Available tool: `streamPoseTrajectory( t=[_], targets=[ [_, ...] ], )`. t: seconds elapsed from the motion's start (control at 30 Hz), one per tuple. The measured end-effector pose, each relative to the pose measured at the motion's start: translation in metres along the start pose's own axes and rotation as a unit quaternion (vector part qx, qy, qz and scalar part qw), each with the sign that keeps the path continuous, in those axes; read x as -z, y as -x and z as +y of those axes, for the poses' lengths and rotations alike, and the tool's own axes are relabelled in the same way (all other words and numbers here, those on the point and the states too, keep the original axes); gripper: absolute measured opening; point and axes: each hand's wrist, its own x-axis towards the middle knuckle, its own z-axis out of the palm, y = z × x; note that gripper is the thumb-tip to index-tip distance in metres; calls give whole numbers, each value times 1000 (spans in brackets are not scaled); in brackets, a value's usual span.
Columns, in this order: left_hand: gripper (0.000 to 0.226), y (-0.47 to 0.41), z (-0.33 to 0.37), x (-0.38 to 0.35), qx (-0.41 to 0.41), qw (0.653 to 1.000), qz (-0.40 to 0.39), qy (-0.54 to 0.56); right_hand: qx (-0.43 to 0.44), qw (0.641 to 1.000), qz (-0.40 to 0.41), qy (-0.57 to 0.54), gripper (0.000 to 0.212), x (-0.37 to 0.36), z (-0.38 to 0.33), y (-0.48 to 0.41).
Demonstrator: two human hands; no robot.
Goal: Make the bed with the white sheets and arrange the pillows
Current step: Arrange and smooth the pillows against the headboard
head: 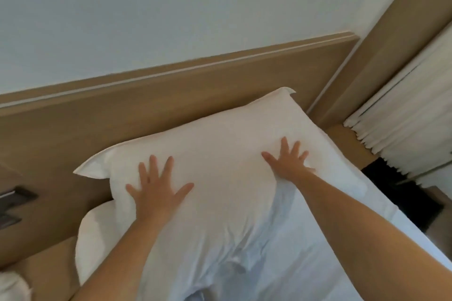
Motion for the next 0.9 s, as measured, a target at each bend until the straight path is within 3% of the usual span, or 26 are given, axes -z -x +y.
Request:
streamPoseTrajectory(
  t=[0.07,0.13,0.3,0.37,0.47,0.53,0.7,0.8,0.9],
  targets=[
    [99,4,-1,-10,125,987,24,96,-10,1000,-11,-6,100,7,13,-22],
    [111,5,0,-9,233,953,46,187,-24,999,-19,-20,103,16,26,-37],
    [121,-6,14,-13,370,885,49,280,-65,995,3,-71,122,25,51,-101],
    [118,-12,23,-21,372,881,63,286,-66,996,14,-65,118,22,56,-116],
    [101,-14,41,-29,316,909,39,270,-15,996,8,-85,76,8,58,-115],
    [79,-11,50,-26,272,934,45,227,34,996,35,-70,53,5,60,-114],
    [36,8,77,15,196,939,163,230,114,971,206,-51,51,73,65,-125],
    [41,2,82,18,194,947,167,195,129,954,267,-35,46,93,70,-139],
    [54,-15,75,-10,232,942,163,180,110,961,252,2,55,67,72,-148]
  ],
)
